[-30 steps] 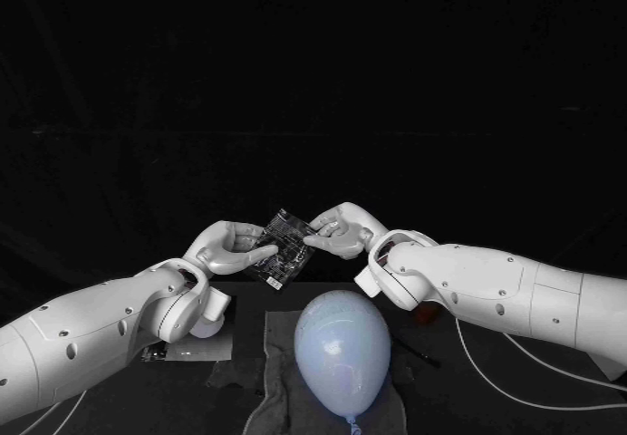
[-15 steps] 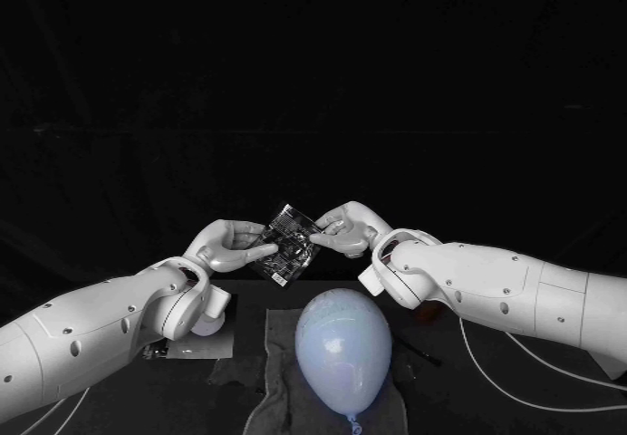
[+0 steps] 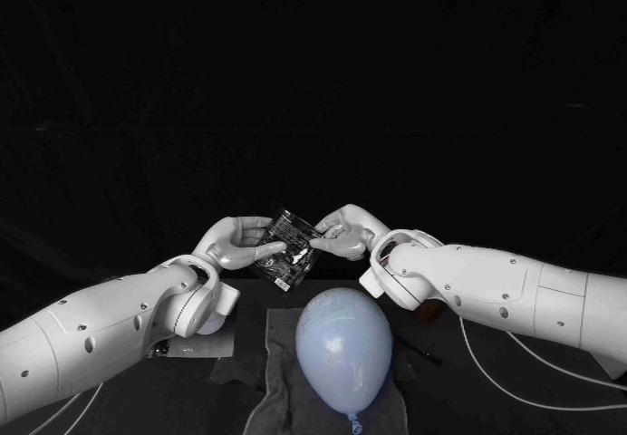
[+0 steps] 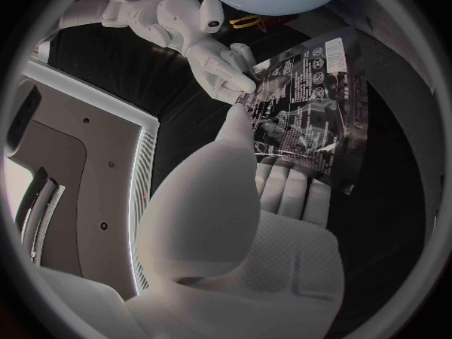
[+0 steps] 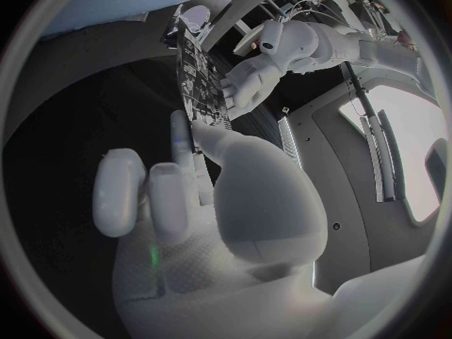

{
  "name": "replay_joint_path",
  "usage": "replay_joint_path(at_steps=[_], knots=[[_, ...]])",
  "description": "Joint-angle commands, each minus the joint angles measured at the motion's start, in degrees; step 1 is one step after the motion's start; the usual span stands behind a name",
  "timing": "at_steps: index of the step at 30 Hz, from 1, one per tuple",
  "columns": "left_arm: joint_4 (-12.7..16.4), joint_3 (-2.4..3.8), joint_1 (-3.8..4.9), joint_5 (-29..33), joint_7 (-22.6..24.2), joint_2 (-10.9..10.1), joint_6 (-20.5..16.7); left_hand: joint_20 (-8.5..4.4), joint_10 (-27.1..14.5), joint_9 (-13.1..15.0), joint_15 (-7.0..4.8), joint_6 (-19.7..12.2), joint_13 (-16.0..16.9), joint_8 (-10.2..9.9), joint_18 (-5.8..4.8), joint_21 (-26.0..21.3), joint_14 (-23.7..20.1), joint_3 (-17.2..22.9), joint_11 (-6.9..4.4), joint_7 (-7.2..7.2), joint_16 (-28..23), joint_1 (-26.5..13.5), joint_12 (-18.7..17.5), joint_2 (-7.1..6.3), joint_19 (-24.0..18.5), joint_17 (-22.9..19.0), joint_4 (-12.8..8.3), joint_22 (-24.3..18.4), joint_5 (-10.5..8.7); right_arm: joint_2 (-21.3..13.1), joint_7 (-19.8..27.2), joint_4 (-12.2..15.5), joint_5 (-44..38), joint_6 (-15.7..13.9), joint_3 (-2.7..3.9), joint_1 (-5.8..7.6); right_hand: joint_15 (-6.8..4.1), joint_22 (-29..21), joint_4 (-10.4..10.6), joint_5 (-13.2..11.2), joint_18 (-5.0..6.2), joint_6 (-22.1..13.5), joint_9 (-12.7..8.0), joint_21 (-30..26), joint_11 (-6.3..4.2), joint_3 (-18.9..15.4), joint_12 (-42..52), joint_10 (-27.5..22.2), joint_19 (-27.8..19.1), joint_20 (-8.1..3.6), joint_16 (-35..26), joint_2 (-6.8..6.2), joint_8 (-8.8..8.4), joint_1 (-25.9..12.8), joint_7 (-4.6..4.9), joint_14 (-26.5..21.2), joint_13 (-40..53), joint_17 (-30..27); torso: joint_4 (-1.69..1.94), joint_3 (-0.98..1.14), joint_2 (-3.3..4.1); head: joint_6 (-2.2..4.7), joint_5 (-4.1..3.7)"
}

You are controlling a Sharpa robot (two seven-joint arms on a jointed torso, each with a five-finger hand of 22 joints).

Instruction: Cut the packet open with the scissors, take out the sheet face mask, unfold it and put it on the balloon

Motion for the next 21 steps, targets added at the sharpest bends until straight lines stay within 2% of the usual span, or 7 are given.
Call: replay_joint_path(at_steps=[1,4,6,11,13,16,21], knots=[[-0.5,0.08,0.07,-1.6,-2.2,0.6,-0.2,-0.03,-0.8,-1.1,0.10,-2.6,0.0,-0.7,-1.20,-0.5,-0.8,-0.7,-0.16,-0.07,-0.5,0.2,-0.1,-0.35,-0.3,-0.3,0.1,-0.3,0.05,-0.1,-1.2,0.5,-2.7,-0.4,0.03,-0.02,-0.39,5.8,0.0,0.2,-0.56,-0.4,4.1,0.0,-2.76,0.2,-0.3,3.0,0.1,-0.22,0.3,0.46,0.31,-0.1,-0.15,1.4,0.1,0.0,-0.01,0.02,0.01,-0.09,-0.03],[-0.9,0.08,0.07,-2.9,-4.0,0.9,0.4,-0.09,-1.3,-2.0,0.08,-4.7,0.1,-1.3,-0.97,-0.2,-0.7,-1.3,-0.34,-0.13,-0.5,0.0,0.0,-0.56,1.3,-0.5,0.1,-0.2,0.06,-0.2,-1.0,0.9,-2.9,-1.0,0.04,-0.03,-0.40,5.9,-0.1,0.2,-0.59,-0.4,4.2,0.1,-2.77,0.4,-0.3,3.0,0.1,-0.23,0.4,0.43,0.41,-0.3,-0.16,1.4,0.1,0.1,-0.02,0.04,0.01,-0.12,0.00],[-1.0,0.09,0.07,-3.9,-5.2,1.0,1.0,-0.17,-0.5,-1.8,-1.00,-4.0,0.2,-1.0,-0.01,0.3,1.9,-1.7,-0.23,0.52,0.7,0.3,0.6,-0.13,3.4,-0.2,0.1,0.0,0.06,-0.3,-0.8,1.1,-2.9,-1.4,0.04,-0.03,-0.40,5.9,-0.1,0.2,-0.59,-0.4,4.2,0.1,-2.77,0.4,-0.3,3.0,0.2,-0.23,0.4,0.43,0.43,-0.3,-0.16,1.4,0.1,0.2,-0.04,0.02,-0.01,-0.18,-0.05],[-1.2,0.08,0.07,-6.1,-7.7,1.1,3.4,-0.16,6.8,2.0,-3.04,7.5,1.2,3.5,1.62,0.9,7.9,-2.3,0.11,3.53,3.9,1.4,4.5,1.53,6.4,1.2,-0.3,0.0,0.05,-0.4,-0.6,1.3,-2.9,-2.1,0.04,-0.04,-0.41,6.0,-0.2,0.2,-0.61,-0.5,4.3,0.2,-2.78,0.5,-0.3,3.1,0.2,-0.24,0.4,0.40,0.52,-0.4,-0.17,1.4,0.1,0.3,0.02,0.04,-0.05,-0.32,-0.03],[-1.2,0.07,0.07,-6.8,-8.1,1.2,4.1,-0.20,11.9,3.0,-4.43,12.2,1.8,6.4,2.11,1.0,9.9,-2.5,-1.82,3.13,5.1,2.5,6.6,2.81,7.3,1.8,-0.3,0.0,0.05,-0.4,-0.6,1.3,-2.9,-2.2,0.04,-0.04,-0.42,6.0,-0.3,0.2,-0.62,-0.5,4.4,0.3,-2.79,0.6,-0.3,3.2,0.2,-0.25,0.4,0.39,0.60,-0.5,-0.18,1.4,0.1,0.4,0.01,0.05,-0.05,-0.35,-0.03],[-1.1,0.07,0.07,-7.5,-8.1,1.3,4.3,-0.29,15.1,3.5,-5.42,14.9,2.0,7.8,2.76,1.6,11.6,-2.9,-3.00,2.35,6.1,3.3,7.5,3.53,8.9,2.4,0.0,0.2,0.05,-0.3,-0.7,1.3,-2.9,-2.0,0.04,-0.04,-0.42,6.0,-0.3,0.2,-0.62,-0.5,4.4,0.3,-2.79,0.6,-0.3,3.2,0.2,-0.25,0.4,0.39,0.60,-0.5,-0.18,1.4,0.1,0.4,0.00,0.02,-0.03,-0.36,-0.02],[-1.1,0.06,0.07,-6.8,-6.7,1.5,2.4,-1.07,21.4,4.5,-7.66,21.1,2.6,11.0,3.16,3.4,15.4,-2.1,-5.88,-0.08,9.1,7.3,9.5,6.88,12.9,4.3,-0.1,0.9,0.09,-0.1,-1.2,1.3,-3.1,-1.2,0.04,-0.04,-0.42,6.0,-0.3,0.2,-0.62,-0.5,4.4,0.3,-2.79,0.6,-0.3,3.2,0.2,-0.25,0.4,0.39,0.60,-0.5,-0.18,1.4,0.1,0.4,-0.01,-0.02,-0.02,-0.39,-0.02]])
